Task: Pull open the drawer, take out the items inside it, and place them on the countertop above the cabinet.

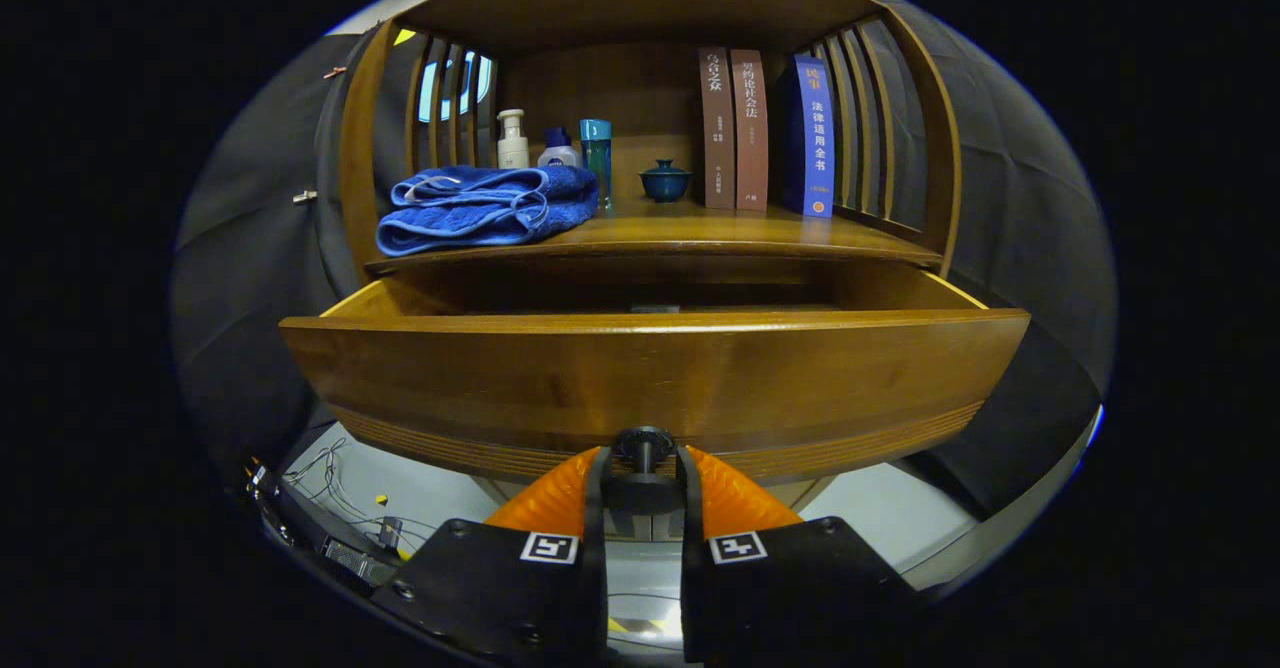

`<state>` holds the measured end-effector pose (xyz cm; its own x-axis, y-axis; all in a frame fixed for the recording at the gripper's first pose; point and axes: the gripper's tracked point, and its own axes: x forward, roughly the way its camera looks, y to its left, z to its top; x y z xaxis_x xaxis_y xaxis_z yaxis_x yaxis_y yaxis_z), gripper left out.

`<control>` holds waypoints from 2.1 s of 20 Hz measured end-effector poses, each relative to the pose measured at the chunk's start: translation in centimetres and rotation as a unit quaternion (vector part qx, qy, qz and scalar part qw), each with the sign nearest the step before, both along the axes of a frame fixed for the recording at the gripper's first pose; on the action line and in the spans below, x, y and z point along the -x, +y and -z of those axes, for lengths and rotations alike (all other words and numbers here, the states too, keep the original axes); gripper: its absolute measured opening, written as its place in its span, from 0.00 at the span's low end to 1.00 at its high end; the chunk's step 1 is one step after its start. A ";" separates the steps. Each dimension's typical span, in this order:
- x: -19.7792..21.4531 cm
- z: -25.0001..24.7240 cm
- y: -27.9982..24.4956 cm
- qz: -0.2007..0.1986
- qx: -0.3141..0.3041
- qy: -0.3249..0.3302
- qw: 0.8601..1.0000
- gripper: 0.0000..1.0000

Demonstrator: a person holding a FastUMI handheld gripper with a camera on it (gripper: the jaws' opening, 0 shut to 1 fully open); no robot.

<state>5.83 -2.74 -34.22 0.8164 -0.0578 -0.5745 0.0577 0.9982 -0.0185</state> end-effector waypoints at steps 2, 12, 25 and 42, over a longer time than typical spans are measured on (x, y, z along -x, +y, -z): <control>1.8 -0.3 0.1 -0.002 0.000 0.001 1.000 0.33; 7.5 -1.0 0.8 0.001 -0.019 0.017 1.000 0.33; 9.6 -1.0 0.8 0.008 -0.031 0.025 0.999 0.42; -5.8 -8.1 -0.3 0.015 -0.034 0.107 0.994 1.00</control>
